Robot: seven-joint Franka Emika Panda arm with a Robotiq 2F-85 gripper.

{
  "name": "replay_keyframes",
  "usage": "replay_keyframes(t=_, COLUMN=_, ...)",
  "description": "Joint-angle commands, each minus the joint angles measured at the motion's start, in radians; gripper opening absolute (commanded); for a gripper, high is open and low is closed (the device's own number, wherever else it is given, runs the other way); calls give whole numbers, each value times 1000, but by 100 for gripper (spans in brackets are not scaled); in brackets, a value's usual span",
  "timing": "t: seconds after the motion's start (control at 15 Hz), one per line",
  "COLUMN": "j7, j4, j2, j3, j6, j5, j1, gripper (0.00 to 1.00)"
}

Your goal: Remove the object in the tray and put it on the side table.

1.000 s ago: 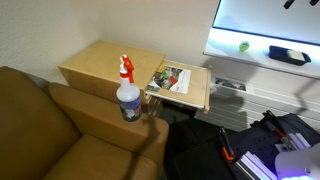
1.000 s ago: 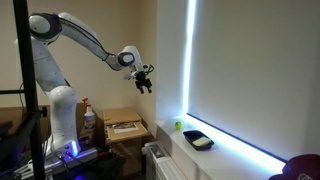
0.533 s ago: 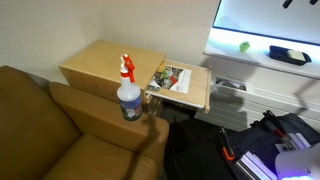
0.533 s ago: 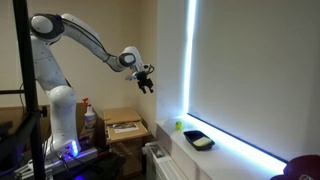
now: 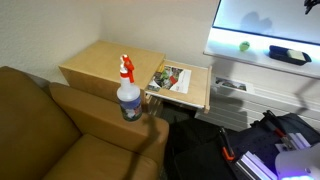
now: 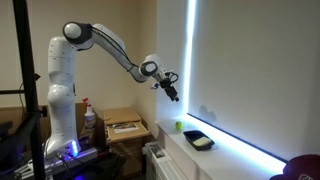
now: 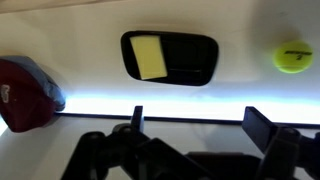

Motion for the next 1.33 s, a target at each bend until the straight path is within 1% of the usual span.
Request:
replay_keyframes(t=0.0, j7=8, j4=51, j2=53, j3=-49, j6=-21, j5=45, j1=33, gripper=100)
replay_keyframes(t=0.13, j7=7, j4=124, j2=120, j3=-56, j6=-61, j5=101, j1=36, gripper=100)
replay_keyframes(t=0.2, j7=12, j4=139, j2=130, j3=-56, j6=-67, j5=107, j1=39, gripper=100)
replay_keyframes(t=0.27, j7=25, j4=148, j2=156, j3=-65, j6=-55, j5=81, j1=49, gripper=100)
replay_keyframes(t=0.33, j7=109, j4=205, j2=230, j3=-96, j6=-49, j5=36, j1=67, gripper=100)
replay_keyframes(t=0.47, j7=248, j4=306, j2=366, j3=-140, j6=-22, j5=18, j1=87, gripper=100)
replay_keyframes(t=0.53, j7=313, j4=345, j2=412, j3=-128, j6=-31, j5=5, j1=66, gripper=100)
replay_keyframes(t=0.67, j7=398, j4=453, j2=534, j3=-146, j6=-71, j5=39, j1=65, gripper=100)
replay_keyframes(t=0.73, j7=409, j4=511, j2=602, j3=-180, j6=-91, j5=86, j1=89, gripper=100)
replay_keyframes(t=0.93, j7=472, j4=668, j2=763, j3=-216, j6=-157, j5=144, j1=84, gripper=100)
replay_keyframes(t=1.13, j7=489, j4=806, j2=891, j3=-238, j6=-244, j5=185, j1=59, gripper=100)
replay_keyframes(t=1.27, j7=474, j4=886, j2=954, j3=-241, j6=-303, j5=196, j1=37, gripper=100)
